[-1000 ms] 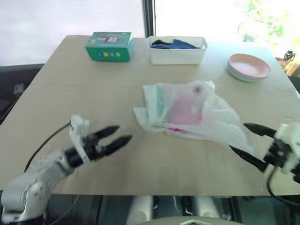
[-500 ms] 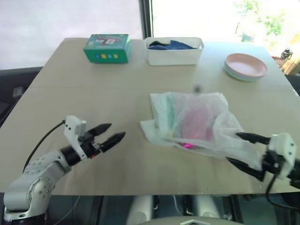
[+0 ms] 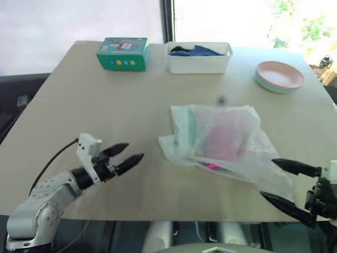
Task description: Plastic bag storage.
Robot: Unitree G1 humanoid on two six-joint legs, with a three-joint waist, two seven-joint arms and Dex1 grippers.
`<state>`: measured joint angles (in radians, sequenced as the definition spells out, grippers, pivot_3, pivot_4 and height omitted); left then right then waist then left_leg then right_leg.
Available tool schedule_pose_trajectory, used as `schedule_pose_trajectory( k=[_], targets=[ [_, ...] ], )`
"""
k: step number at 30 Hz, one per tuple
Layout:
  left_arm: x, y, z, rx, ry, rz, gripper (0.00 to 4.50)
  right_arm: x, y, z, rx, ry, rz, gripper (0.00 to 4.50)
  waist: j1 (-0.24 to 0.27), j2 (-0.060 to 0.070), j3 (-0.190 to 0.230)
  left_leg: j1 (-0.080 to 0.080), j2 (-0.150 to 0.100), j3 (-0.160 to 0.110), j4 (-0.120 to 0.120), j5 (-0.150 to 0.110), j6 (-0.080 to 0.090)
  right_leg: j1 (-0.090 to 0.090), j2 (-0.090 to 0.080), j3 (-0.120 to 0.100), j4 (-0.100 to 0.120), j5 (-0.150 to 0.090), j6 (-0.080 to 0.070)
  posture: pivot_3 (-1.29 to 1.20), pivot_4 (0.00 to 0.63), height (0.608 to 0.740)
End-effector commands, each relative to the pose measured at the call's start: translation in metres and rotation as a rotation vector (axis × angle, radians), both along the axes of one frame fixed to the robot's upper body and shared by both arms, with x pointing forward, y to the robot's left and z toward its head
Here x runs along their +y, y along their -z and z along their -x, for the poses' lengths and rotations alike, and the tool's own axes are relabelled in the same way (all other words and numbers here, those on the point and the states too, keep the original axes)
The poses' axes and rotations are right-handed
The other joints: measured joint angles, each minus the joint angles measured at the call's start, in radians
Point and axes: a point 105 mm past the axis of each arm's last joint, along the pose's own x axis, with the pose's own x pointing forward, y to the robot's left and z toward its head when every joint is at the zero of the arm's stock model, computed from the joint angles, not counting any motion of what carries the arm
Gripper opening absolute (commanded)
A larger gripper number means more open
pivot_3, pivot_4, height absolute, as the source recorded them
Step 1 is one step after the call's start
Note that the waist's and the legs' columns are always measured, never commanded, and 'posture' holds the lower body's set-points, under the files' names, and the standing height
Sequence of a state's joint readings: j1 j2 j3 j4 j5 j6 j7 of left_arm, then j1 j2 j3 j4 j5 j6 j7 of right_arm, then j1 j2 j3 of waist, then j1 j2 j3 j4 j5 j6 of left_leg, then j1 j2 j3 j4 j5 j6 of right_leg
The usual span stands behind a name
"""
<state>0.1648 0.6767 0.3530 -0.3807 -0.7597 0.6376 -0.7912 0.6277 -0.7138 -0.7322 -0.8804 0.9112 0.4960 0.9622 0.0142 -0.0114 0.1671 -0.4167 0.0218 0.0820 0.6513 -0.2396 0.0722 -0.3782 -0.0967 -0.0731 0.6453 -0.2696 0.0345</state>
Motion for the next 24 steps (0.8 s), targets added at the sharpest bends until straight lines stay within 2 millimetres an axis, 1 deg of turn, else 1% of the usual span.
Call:
schedule_pose_trajectory(
  k=[1,3,4,5,7,8,9,10,12,15,18,24],
  targets=[
    [-0.007,-0.005,0.001,-0.037,0.064,-0.045,4.46,-0.011,-0.017,-0.012,-0.058,0.112,-0.078,4.5,-0.003,-0.001,-0.001,0.0,0.0,0.0,0.0,0.0,0.0,0.0,0.0,0.001,0.0,0.0,0.0,0.0,0.15,0.74],
    [-0.009,-0.01,-0.003,-0.081,0.059,-0.061,4.46,-0.025,-0.014,-0.02,-0.056,0.188,-0.031,4.5,-0.001,-0.001,-0.001,0.001,0.0,0.001,0.001,-0.001,0.002,0.0,0.0,0.002,0.0,0.0,0.0,0.0,0.15,0.74],
    [-0.007,-0.012,-0.007,-0.118,0.033,-0.096,4.46,-0.033,-0.012,-0.022,-0.056,0.207,0.01,4.5,0.0,-0.001,-0.001,0.001,0.0,0.001,0.001,-0.001,0.002,0.0,0.0,0.002,0.0,0.0,0.0,0.0,0.15,0.74],
    [-0.007,-0.013,-0.007,-0.135,0.026,-0.095,4.46,-0.038,-0.011,-0.023,-0.056,0.218,0.039,4.5,0.002,-0.001,-0.001,0.001,0.0,0.001,0.001,-0.001,0.002,0.0,0.0,0.002,0.0,0.0,0.0,0.0,0.15,0.74],
    [-0.011,-0.018,-0.003,-0.173,0.067,-0.038,4.46,-0.047,-0.011,-0.024,-0.005,0.229,-0.004,4.5,0.004,0.0,-0.001,0.0,0.0,0.001,0.0,-0.001,0.002,0.0,0.0,0.001,0.0,0.0,0.0,0.0,0.15,0.74],
    [-0.012,-0.021,-0.001,-0.202,0.084,-0.039,4.46,-0.053,-0.013,-0.026,-0.013,0.222,0.007,4.5,0.003,0.0,-0.001,0.0,0.0,0.001,0.0,0.0,0.0,0.0,0.0,0.001,0.0,0.0,0.0,0.0,0.15,0.74],
    [-0.012,-0.026,0.002,-0.258,0.114,-0.051,4.46,-0.062,-0.011,-0.026,0.031,0.216,0.045,4.5,0.002,0.0,-0.001,0.0,0.0,0.001,0.0,0.001,-0.001,0.0,0.0,0.001,0.0,0.0,0.0,0.0,0.15,0.74],
    [-0.008,-0.03,0.003,-0.278,0.128,-0.064,4.46,-0.071,-0.008,-0.025,0.057,0.203,0.109,4.5,0.001,0.0,-0.001,0.0,0.0,0.001,0.0,0.001,-0.001,0.0,0.0,0.001,-0.001,0.0,0.0,0.0,0.15,0.74],
    [-0.003,-0.033,0.008,-0.27,0.178,-0.064,4.46,-0.086,-0.013,-0.03,0.05,0.193,0.162,4.5,0.0,0.0,-0.001,0.0,0.0,0.003,0.0,0.001,0.0,0.0,0.0,0.002,-0.001,0.0,0.0,0.0,0.15,0.74],
    [0.008,-0.035,0.009,-0.263,0.167,-0.084,4.46,-0.103,-0.011,-0.036,0.03,0.189,0.27,4.5,0.0,0.002,-0.002,0.0,0.0,0.003,0.0,0.001,0.007,0.0,0.001,0.002,-0.001,0.0,0.0,0.0,0.15,0.74],
    [0.012,-0.032,0.011,-0.248,0.14,-0.102,4.46,-0.113,-0.004,-0.043,0.016,0.191,0.312,4.5,0.0,0.001,-0.002,0.0,0.0,0.003,0.0,0.001,0.008,-0.001,0.001,0.002,-0.002,0.0,0.0,0.0,0.15,0.74],
    [0.008,-0.029,0.017,-0.231,0.135,-0.106,4.46,-0.117,0.006,-0.05,0.042,0.164,0.307,4.5,0.002,0.002,-0.002,0.0,0.0,0.002,0.0,0.002,0.006,0.0,0.001,0.002,-0.002,0.0,0.0,0.0,0.15,0.74]
  ],
)
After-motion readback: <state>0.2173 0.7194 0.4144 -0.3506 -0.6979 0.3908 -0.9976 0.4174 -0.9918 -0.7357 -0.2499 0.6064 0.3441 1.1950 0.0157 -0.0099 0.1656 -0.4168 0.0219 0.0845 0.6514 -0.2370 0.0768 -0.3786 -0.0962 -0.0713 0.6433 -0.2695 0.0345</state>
